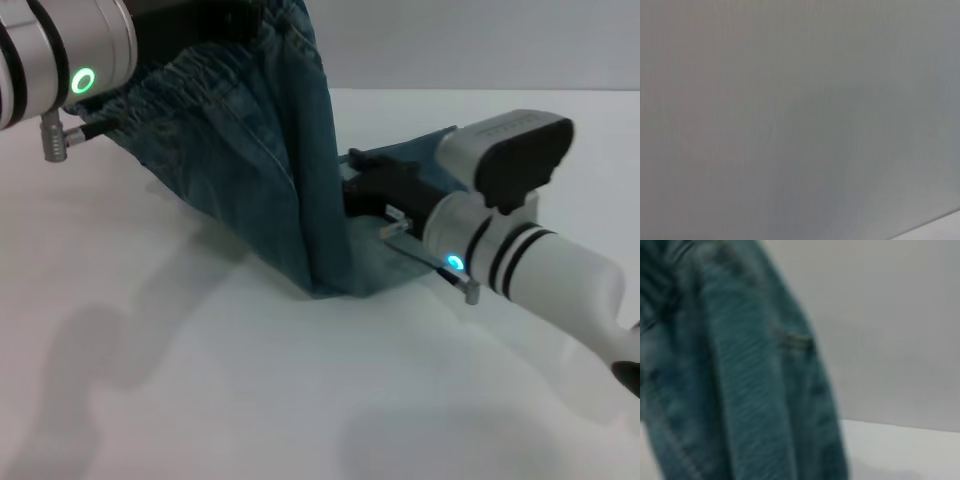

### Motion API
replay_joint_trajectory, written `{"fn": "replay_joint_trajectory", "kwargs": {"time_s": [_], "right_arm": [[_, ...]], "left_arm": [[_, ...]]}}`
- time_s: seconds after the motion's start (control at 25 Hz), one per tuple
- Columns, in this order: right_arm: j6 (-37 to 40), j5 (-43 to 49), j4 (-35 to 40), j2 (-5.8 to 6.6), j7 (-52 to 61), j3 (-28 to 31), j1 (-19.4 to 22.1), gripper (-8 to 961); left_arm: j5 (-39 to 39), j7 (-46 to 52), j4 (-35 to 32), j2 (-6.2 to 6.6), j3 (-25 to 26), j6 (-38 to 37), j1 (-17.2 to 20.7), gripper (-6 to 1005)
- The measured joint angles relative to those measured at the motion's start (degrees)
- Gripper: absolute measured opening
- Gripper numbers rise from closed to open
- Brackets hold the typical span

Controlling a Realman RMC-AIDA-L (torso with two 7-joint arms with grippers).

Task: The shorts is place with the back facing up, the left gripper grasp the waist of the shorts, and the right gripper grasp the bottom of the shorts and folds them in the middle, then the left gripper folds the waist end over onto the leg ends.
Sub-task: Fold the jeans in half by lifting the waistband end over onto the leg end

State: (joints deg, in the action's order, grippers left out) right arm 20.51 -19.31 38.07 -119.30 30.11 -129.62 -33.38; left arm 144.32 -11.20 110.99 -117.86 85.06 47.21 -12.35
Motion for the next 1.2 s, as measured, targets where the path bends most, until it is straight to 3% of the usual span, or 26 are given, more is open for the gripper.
{"fn": "replay_joint_trajectory", "kwargs": {"time_s": [0.64, 1.0, 1.2], "right_arm": [[-1.64, -0.11, -0.37, -0.50, 3.75, -6.24, -7.24, 477], [2.11, -0.13, -3.86, -0.41, 3.92, -2.71, -6.23, 477], [2.53, -0.11, -2.59, -0.55, 6.22, -4.72, -8.86, 477]], "left_arm": [[-1.88, -2.36, -0.92, 0.01, 0.46, -1.23, -0.04, 49], [-2.81, -2.73, -2.46, 0.00, 0.46, -1.87, 0.22, 48], [-4.79, -4.25, -4.15, 0.03, 0.54, -2.31, -0.86, 49]]}}
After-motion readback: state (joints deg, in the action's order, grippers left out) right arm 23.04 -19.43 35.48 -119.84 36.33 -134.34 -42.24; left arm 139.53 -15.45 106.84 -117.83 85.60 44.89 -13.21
